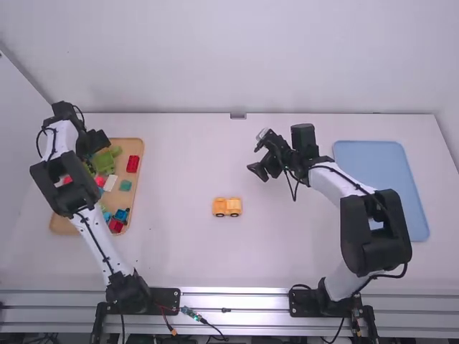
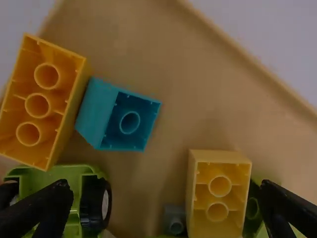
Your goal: Assemble lego blocks to make yellow taxi
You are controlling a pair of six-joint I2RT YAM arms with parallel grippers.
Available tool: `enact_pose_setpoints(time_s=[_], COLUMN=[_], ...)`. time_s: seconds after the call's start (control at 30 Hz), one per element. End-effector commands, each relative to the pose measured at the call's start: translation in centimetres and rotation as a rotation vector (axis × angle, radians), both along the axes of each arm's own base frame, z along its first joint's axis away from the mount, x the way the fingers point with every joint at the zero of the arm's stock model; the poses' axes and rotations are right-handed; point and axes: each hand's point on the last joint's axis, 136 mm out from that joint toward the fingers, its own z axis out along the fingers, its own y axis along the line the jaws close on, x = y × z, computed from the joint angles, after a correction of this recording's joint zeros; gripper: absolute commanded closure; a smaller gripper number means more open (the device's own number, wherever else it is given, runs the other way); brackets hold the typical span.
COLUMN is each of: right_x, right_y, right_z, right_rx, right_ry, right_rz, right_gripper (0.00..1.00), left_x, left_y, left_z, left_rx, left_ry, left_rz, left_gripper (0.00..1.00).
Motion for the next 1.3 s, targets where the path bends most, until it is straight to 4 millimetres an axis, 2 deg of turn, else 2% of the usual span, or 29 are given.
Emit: enact_pose_setpoints(time_s=[0.0,0.17,0.3,0.47,0.57,0.8,0.97,1.07,1.1,1.17,1.27], right_x=[0.1,0.1,0.0,0.1,0.1,0.1,0.1,0.1,0.1,0.1,0.0], right_y=[0.0,0.0,0.0,0.0,0.0,0.0,0.0,0.0,0.0,0.0,0.0], right_z=[1.4,1.4,1.3,1.4,1.4,1.4,1.4,1.4,1.4,1.4,1.3], right_rx=[0.011,0.01,0.009,0.01,0.01,0.01,0.009,0.01,0.009,0.009,0.009], right_ry=[-0.029,-0.029,-0.026,-0.029,-0.029,-0.029,-0.029,-0.029,-0.029,-0.027,-0.027], right_rz=[-0.001,0.0,-0.001,-0.001,-0.001,-0.002,-0.002,-0.002,-0.002,-0.002,-0.001], right_gripper=[0.01,0.01,0.01,0.01,0.01,0.01,0.01,0.01,0.01,0.01,0.01], left_x=[-0.3,-1.1,-2.0,-3.3,-4.0,-2.5,0.0,1.0,1.2,1.1,1.2], left_y=[-1.5,-3.0,-3.0,-4.4,-4.5,-3.9,-3.0,-2.6,-2.4,-2.3,-2.2], left_z=[-1.0,-1.4,-1.4,-1.2,-1.0,0.5,2.7,3.2,3.2,3.1,2.7], left_rx=[-0.004,-0.008,0.046,0.022,0.008,0.055,0.09,0.095,0.101,0.099,0.099], left_ry=[0.054,0.119,0.186,0.258,0.277,0.229,0.122,0.074,0.065,0.062,0.058], left_rz=[-0.043,-0.058,-0.03,-0.039,0.001,-0.003,0.003,0.005,0.008,0.015,0.024], left_gripper=[0.02,0.04,0.05,0.01,0.05,0.04,0.0,0.07,0.2,0.31,0.35])
